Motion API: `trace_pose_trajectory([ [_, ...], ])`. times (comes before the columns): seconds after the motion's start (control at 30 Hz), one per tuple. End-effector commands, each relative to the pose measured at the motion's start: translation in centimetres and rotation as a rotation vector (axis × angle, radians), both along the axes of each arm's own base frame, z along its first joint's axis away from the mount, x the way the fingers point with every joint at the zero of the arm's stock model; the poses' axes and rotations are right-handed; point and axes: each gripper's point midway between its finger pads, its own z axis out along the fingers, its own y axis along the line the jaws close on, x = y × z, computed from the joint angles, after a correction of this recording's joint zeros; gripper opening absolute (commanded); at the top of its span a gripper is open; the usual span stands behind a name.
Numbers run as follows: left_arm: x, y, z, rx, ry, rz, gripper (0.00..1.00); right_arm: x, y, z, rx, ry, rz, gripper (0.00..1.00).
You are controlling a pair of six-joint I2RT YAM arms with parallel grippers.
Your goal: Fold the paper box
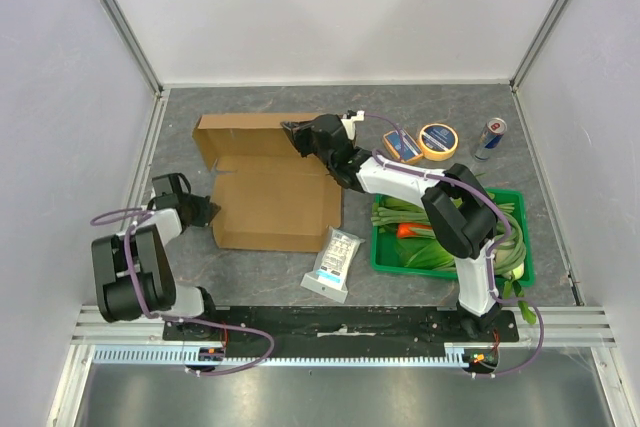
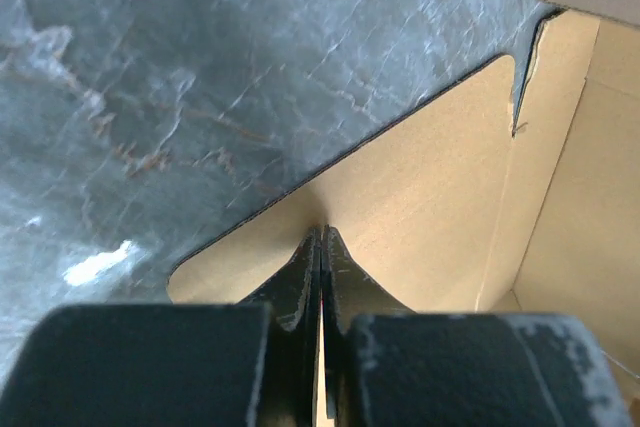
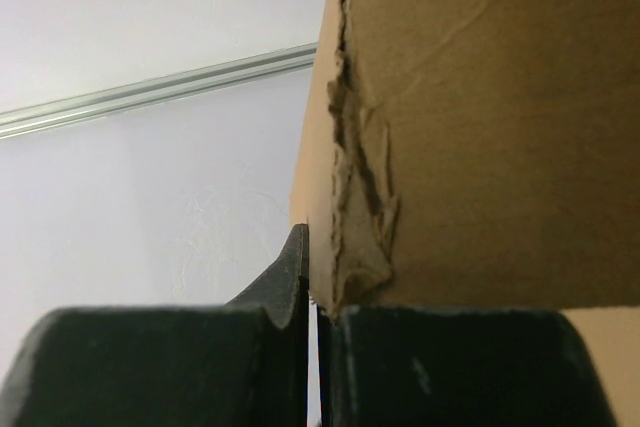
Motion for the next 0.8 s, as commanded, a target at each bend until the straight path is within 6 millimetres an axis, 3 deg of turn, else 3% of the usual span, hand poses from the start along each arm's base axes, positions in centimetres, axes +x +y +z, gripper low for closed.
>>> trace_pose_trajectory([
  [0.0,0.9,1.5,-1.4,-0.044,0.088,0.091,0.02,-0.2,-0.4,-0.4,-0.02,-0.018,0.005,0.0],
  [0.13,2.3,2.1,-0.4,-0.018,0.044,0.05,0.02,-0.5,-0.5,-0.8,-0.036,-0.018,0.018,0.0],
  [0.2,3.4,2.6,1.0,0.048,-0.038,-0.009,0.1,-0.5,-0.6,-0.9,-0.033,-0.02,0.019,0.0],
  [0.23,3.9,2.5,2.4,0.07,-0.098,-0.039,0.16,-0.5,-0.5,-1.1,-0.035,-0.017,0.024,0.0],
  [0.27,4.6,2.4,3.6,0.094,-0.159,-0.066,0.3,-0.4,-0.5,-1.1,-0.033,-0.016,0.025,0.0],
  [0.4,6.1,2.4,7.4,0.224,-0.317,-0.191,0.57,-0.1,-0.3,-1.2,-0.017,-0.002,0.025,0.0],
  [0.57,7.1,3.3,11.0,0.368,-0.428,-0.232,0.66,0.6,-0.5,-1.3,-0.009,0.024,0.016,0.0],
  [0.77,8.4,4.4,13.5,0.548,-0.473,-0.253,0.72,1.5,-0.6,-0.6,0.022,0.031,0.009,0.0],
])
